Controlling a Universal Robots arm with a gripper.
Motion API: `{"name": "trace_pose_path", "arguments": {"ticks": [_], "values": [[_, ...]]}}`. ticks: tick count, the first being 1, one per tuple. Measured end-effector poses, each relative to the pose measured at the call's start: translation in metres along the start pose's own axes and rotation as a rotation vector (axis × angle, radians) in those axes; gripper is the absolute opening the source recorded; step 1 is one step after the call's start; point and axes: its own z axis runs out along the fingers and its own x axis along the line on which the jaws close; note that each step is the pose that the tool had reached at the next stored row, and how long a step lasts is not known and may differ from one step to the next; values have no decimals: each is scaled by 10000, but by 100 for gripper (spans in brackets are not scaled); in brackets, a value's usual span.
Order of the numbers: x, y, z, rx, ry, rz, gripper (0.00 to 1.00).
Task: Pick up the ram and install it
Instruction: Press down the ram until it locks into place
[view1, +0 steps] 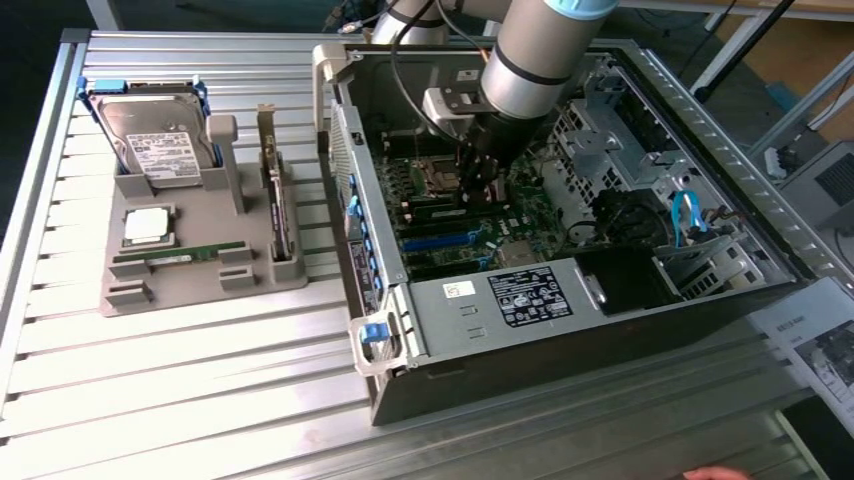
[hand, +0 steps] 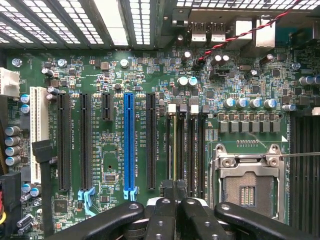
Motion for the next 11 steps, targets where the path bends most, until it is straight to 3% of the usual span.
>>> {"name": "trace_pose_path", "arguments": {"ticks": [11], "values": [[2,0,4,1,-1,0,10]]}}
